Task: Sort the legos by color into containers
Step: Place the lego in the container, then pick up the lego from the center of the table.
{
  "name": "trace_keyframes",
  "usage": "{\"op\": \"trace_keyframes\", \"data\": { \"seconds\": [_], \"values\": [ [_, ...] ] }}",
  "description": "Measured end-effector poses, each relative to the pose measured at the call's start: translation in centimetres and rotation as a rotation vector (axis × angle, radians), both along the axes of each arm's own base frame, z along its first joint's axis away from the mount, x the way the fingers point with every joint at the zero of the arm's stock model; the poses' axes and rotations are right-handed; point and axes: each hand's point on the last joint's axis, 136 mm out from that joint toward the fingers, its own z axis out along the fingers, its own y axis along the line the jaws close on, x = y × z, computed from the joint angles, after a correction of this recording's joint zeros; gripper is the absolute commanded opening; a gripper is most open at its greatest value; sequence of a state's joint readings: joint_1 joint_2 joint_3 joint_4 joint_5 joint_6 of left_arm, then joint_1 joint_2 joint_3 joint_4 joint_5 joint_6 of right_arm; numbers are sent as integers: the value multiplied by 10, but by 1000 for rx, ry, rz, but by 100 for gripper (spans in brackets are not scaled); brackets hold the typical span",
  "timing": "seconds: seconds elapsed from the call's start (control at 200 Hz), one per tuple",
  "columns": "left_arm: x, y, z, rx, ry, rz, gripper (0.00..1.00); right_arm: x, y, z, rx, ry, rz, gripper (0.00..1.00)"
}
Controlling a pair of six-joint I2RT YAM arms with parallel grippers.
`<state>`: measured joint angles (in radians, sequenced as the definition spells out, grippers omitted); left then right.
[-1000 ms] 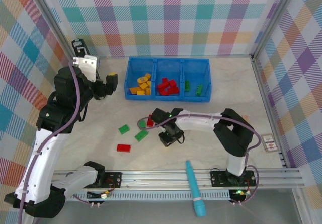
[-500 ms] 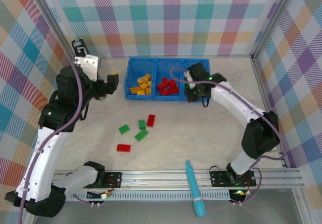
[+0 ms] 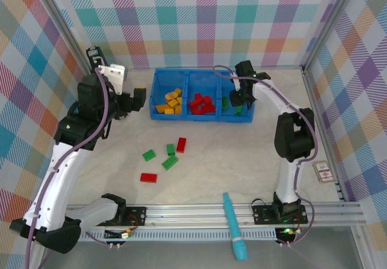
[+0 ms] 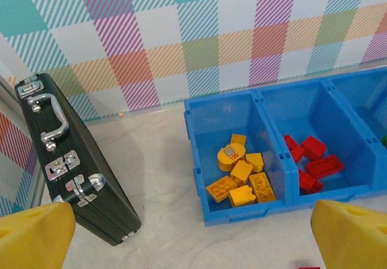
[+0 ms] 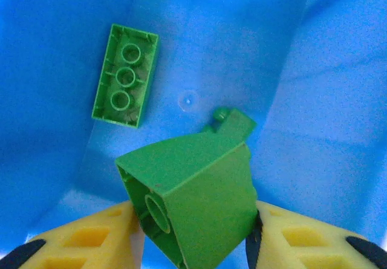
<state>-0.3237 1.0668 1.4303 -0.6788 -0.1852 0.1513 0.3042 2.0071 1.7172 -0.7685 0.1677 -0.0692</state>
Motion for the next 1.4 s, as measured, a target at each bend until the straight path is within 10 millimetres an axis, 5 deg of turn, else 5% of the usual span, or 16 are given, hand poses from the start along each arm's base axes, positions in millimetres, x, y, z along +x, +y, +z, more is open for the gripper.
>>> {"op": "trace_keyframes", "data": {
  "seconds": [0.44,0.59,0.735,0.825,1.13,1.4],
  "values": [
    [0,1,0,6,-3,6,100,1,12,9,36,7,21,67],
    [-4,3,5,1,-17,8,100,-34,34,43,35,-42,63,67],
    [-11,5,13,-8,-43,6,100,-83,90,82,95,-106,152,67],
    [-16,7,18,-15,-60,6,100,-113,126,88,143,-107,196,67],
    [-26,10,28,-27,-94,6,100,-192,220,25,186,68,222,69],
    [-34,13,36,-38,-120,7,100,-203,248,-30,185,203,64,69]
  ]
}}
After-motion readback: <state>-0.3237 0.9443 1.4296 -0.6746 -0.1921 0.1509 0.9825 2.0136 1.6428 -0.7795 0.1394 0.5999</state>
